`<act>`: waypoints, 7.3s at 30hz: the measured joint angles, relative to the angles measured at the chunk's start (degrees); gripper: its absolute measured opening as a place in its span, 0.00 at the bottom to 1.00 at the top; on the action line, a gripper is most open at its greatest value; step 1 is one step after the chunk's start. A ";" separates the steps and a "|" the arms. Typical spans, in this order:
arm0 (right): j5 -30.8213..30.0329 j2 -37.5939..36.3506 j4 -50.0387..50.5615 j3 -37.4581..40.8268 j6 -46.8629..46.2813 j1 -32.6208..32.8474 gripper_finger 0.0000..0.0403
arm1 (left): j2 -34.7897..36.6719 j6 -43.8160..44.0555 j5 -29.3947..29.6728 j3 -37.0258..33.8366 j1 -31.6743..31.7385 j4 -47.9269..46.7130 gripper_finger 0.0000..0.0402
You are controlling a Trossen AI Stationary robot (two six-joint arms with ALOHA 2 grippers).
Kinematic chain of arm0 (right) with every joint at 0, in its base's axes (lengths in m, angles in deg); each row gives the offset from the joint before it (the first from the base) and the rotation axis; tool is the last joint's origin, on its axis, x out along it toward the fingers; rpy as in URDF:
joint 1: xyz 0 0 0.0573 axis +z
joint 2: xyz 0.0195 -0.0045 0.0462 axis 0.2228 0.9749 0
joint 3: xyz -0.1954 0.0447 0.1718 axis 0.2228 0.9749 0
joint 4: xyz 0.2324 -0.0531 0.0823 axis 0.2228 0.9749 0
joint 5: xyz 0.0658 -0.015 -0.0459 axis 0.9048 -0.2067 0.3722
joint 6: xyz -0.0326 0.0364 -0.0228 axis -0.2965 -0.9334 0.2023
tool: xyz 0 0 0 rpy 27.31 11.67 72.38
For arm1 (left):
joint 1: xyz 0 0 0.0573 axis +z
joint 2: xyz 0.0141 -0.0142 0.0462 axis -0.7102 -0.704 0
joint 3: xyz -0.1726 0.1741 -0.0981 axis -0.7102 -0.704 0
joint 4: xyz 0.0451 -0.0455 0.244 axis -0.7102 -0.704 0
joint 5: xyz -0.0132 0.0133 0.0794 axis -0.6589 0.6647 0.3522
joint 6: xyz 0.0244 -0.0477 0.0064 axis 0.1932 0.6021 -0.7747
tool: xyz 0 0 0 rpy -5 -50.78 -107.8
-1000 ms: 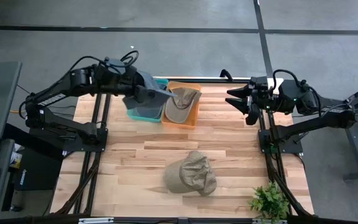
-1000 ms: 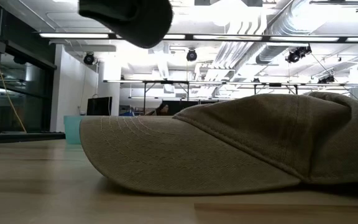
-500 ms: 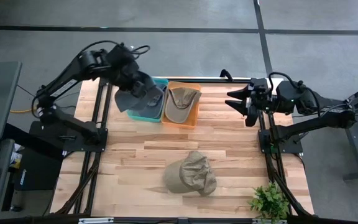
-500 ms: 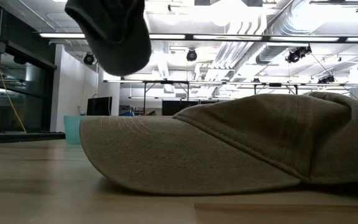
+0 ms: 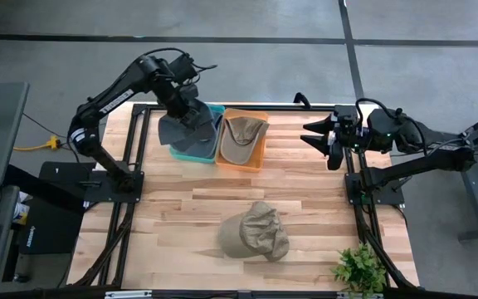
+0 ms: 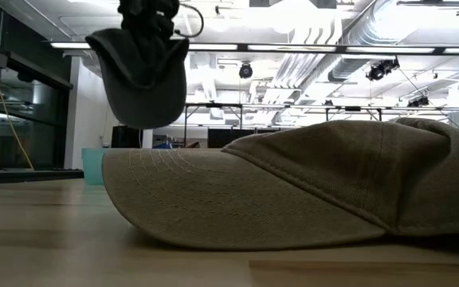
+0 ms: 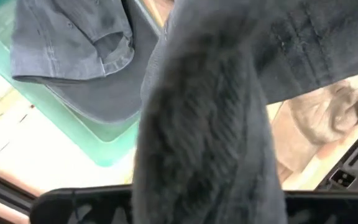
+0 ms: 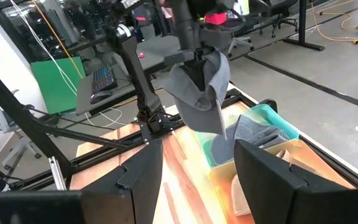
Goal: Pick & Place hat
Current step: Put the blue cap into the green bin
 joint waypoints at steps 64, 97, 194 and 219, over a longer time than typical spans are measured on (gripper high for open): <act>0.62 -0.02 6.61 0.00 -4.15 0.00 0.48 | -15.85 -25.45 -13.58 -0.85 11.79 -1.28 0.00; -4.13 -0.02 9.03 0.00 -2.58 -0.02 0.48 | -13.48 -27.04 5.10 -12.29 8.50 11.60 0.00; -7.71 -0.03 9.02 0.00 -2.19 -0.02 0.48 | -18.44 48.77 33.55 -5.03 0.72 27.13 0.02; -7.93 -0.02 9.03 0.00 -0.66 -0.01 0.48 | -18.37 65.45 26.02 -29.81 1.22 48.66 0.00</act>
